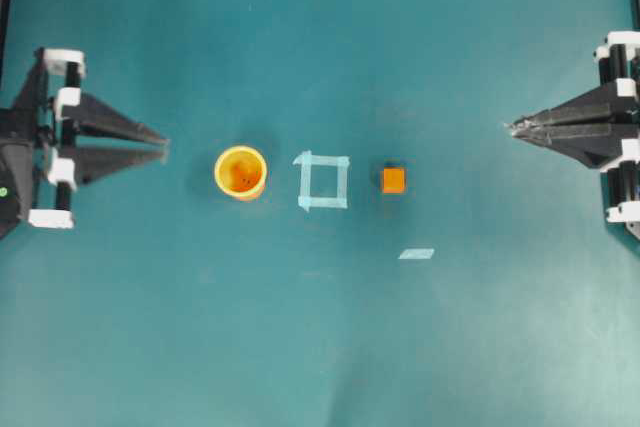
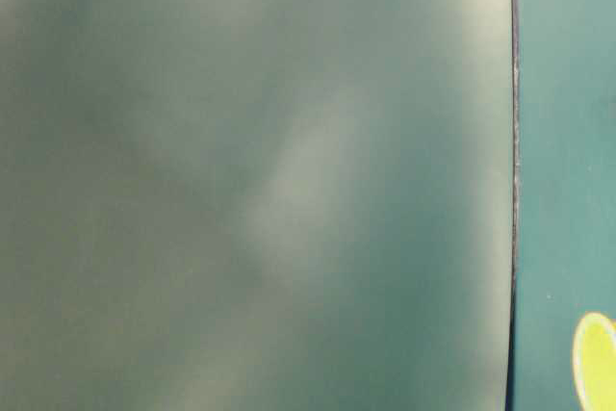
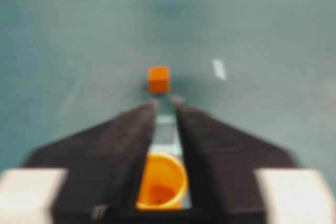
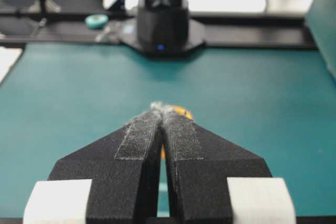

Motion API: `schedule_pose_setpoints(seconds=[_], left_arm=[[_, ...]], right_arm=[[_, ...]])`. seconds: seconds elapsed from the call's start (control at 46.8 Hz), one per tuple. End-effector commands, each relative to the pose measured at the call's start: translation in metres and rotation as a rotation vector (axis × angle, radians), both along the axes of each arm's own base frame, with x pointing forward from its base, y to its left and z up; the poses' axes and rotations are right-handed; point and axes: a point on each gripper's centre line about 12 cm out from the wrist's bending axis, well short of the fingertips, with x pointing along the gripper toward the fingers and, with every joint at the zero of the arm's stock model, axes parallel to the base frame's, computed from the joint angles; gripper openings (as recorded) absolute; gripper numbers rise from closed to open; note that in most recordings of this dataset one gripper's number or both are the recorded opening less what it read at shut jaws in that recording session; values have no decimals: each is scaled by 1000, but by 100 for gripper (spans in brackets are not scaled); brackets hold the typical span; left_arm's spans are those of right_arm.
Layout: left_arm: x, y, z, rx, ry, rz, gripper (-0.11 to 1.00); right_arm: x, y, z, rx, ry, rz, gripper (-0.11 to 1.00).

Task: Move the cup backward with left arm.
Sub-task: 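Open the left gripper and move it toward the orange cup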

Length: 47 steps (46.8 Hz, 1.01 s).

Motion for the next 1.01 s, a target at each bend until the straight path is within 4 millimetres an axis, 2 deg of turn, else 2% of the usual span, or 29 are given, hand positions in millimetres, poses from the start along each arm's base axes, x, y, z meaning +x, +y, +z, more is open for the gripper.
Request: schedule_pose_setpoints(seconds=[0.0, 0.15, 0.193, 0.385, 0.663, 0.984], left_arm=[[8, 1, 3, 3, -12, 2, 29], [19, 1, -9, -4, 37, 5, 73], [21, 1, -12, -4, 52, 5, 79], [29, 1, -38, 0, 144, 4, 76], [32, 1, -69, 2, 133, 5, 76], [40, 7, -100, 1, 207, 25, 76]], right_arm=[[2, 0, 12, 4, -32, -2, 0], [2, 0, 11, 4, -28, -2, 0], [2, 0, 11, 4, -25, -1, 0], [2, 0, 12, 4, -25, -1, 0], [2, 0, 12, 6, -18, -2, 0], [1, 0, 11, 6, 1, -2, 0]])
